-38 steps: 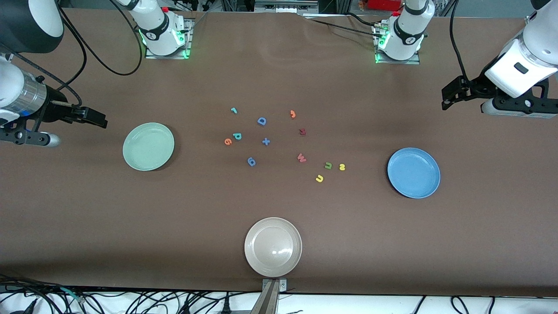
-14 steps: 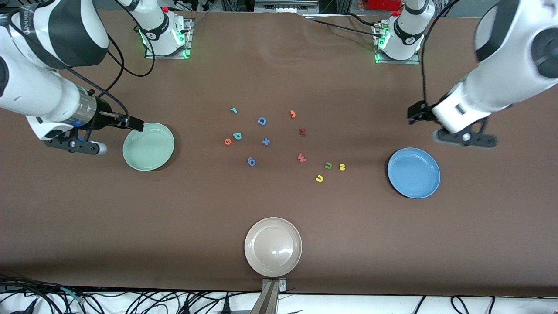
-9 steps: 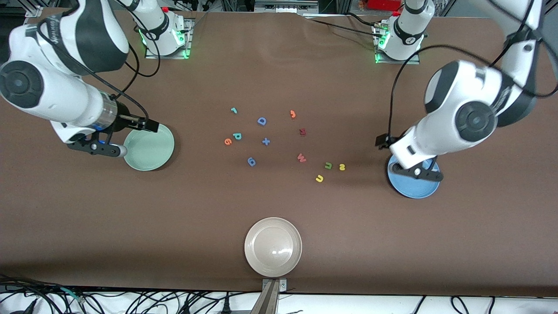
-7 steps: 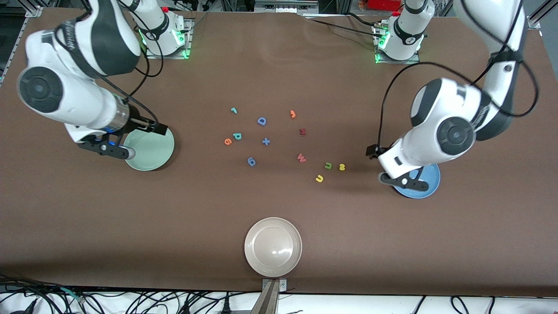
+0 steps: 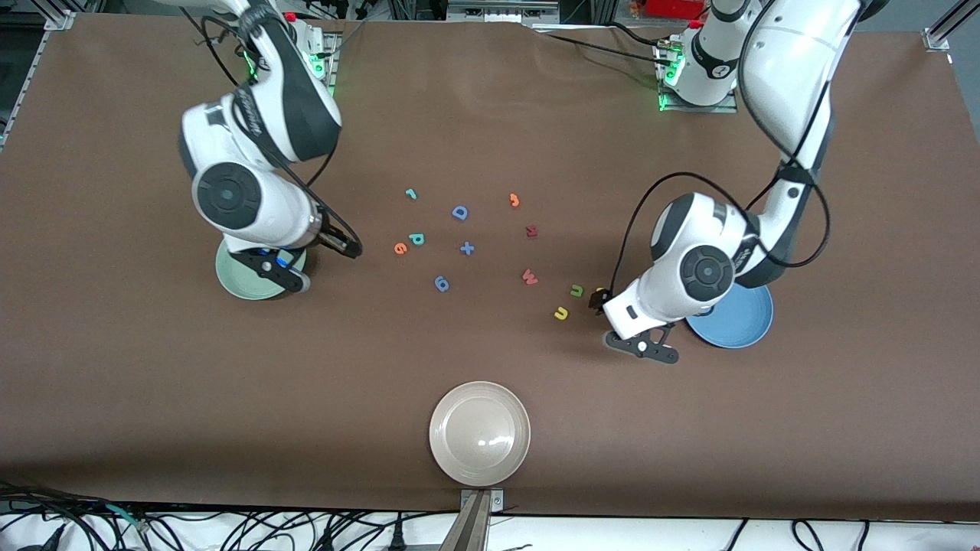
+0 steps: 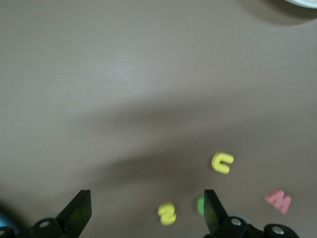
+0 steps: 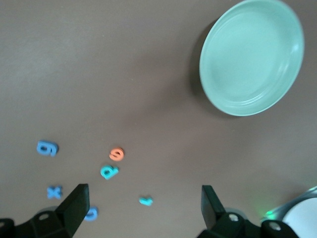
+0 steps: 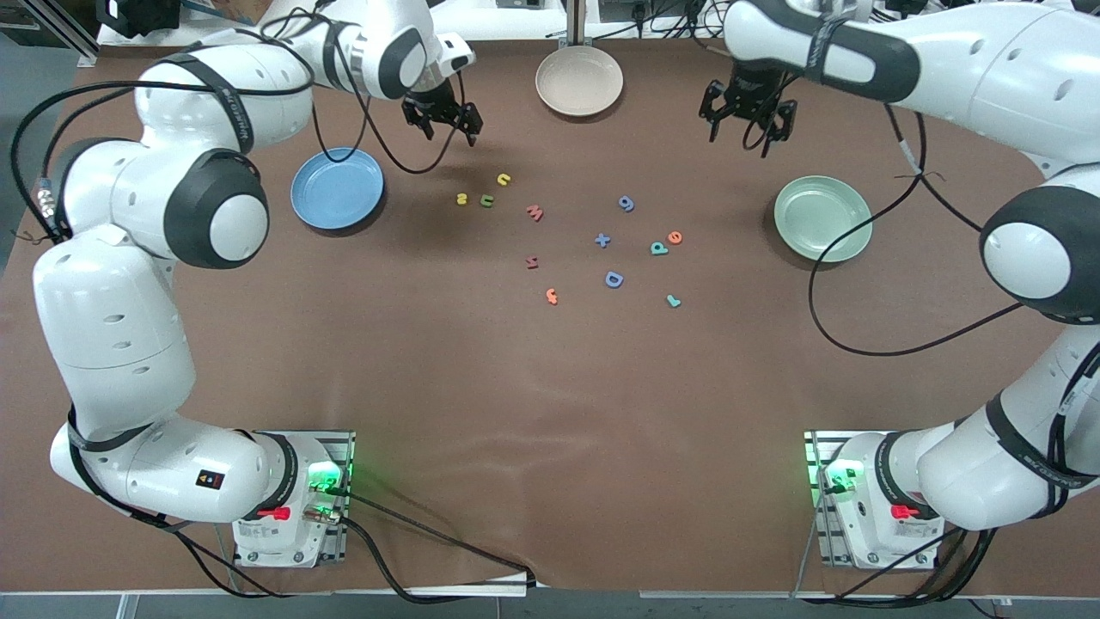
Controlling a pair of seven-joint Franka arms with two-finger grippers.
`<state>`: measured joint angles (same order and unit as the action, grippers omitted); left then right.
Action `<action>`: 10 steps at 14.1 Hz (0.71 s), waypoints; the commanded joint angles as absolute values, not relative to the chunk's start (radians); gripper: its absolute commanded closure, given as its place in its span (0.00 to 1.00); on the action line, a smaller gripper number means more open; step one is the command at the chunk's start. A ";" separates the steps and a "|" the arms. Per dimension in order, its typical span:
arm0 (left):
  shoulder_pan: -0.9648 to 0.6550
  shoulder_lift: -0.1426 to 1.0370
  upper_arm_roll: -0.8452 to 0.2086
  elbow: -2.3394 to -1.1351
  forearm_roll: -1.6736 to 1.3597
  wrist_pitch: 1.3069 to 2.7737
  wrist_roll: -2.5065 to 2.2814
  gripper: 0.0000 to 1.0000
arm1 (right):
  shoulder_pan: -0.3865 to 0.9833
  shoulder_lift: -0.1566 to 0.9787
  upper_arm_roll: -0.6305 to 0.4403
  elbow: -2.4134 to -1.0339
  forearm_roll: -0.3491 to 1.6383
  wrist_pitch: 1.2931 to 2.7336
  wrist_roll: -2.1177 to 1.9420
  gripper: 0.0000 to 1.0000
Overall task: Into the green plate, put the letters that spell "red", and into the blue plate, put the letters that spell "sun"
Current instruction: 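Grasp the yellow letter with the left gripper while the right grasps orange e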
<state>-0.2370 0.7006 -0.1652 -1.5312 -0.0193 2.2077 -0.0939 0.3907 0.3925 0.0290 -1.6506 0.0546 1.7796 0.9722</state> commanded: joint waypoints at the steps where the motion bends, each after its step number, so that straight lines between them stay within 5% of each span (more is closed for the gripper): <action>1: -0.268 0.726 -0.170 -1.560 -0.015 2.288 -0.133 0.00 | 0.422 0.408 0.023 -1.741 0.071 1.892 1.066 0.00; 5: -0.353 0.756 -0.161 -1.568 0.038 2.339 -0.310 0.00 | 0.457 0.428 0.057 -1.940 0.072 2.189 1.187 0.00; 10: -0.360 0.799 -0.163 -1.578 0.060 2.428 -0.316 0.00 | 0.456 0.538 0.083 -1.944 0.124 2.278 1.227 0.01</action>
<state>-0.3579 0.7866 -0.1676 -1.5715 0.0345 2.3876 -0.3027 0.4587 0.5064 0.0823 -1.9438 0.0747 2.2344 1.2181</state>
